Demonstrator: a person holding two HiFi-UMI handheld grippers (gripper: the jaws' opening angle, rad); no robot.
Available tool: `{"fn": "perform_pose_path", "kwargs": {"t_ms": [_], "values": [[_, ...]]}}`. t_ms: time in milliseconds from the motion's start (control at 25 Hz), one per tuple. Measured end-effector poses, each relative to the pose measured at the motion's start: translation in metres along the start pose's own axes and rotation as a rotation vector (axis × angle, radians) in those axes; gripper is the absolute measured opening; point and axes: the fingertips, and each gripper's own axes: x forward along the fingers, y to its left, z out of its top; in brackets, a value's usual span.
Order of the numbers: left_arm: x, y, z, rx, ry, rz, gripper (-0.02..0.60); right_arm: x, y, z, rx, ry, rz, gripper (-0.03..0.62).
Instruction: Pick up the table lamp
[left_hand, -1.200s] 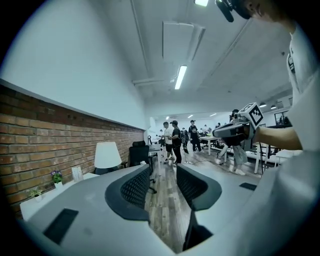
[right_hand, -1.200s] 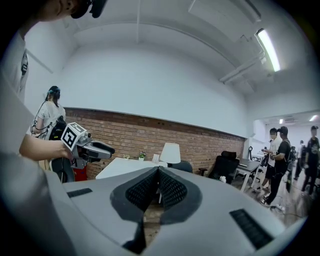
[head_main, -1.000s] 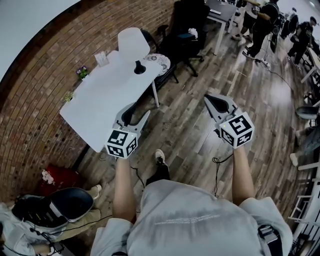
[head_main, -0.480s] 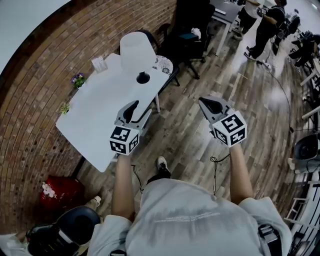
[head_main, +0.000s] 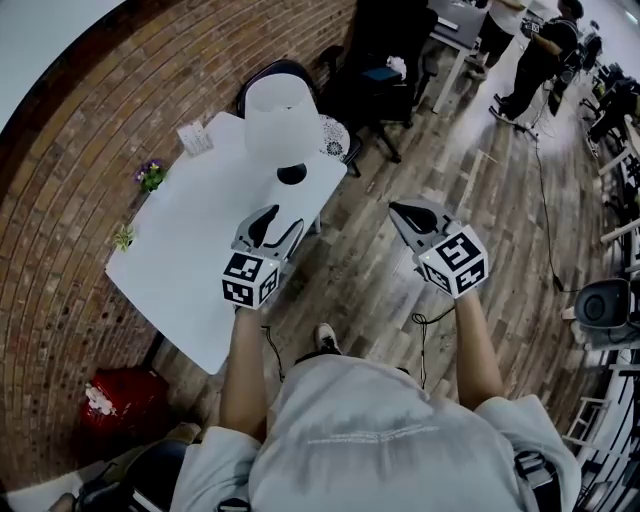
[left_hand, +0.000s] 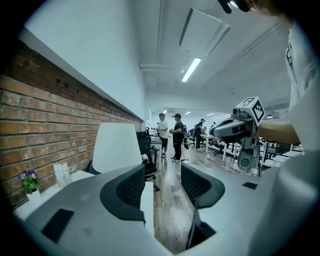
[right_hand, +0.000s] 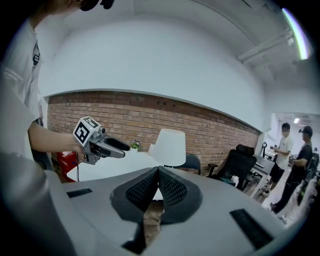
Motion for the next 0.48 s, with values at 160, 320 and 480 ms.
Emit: {"fn": "perform_pose_path", "kwargs": {"t_ms": [160,320,480], "values": [[0.015,0.022,-0.010,-0.015,0.023,-0.006,0.227,0.024,-0.008,-0.003,0.030,0.005,-0.008,0.002],[0.031,0.042,-0.020,-0.030,0.051,0.011,0.225,0.044,-0.014,-0.004,0.047,0.001,-0.004,0.002],[0.042,0.058,-0.032,-0.048,0.079,0.032,0.225,0.068,-0.015,-0.008,0.079,0.006,0.024,0.002]]}}
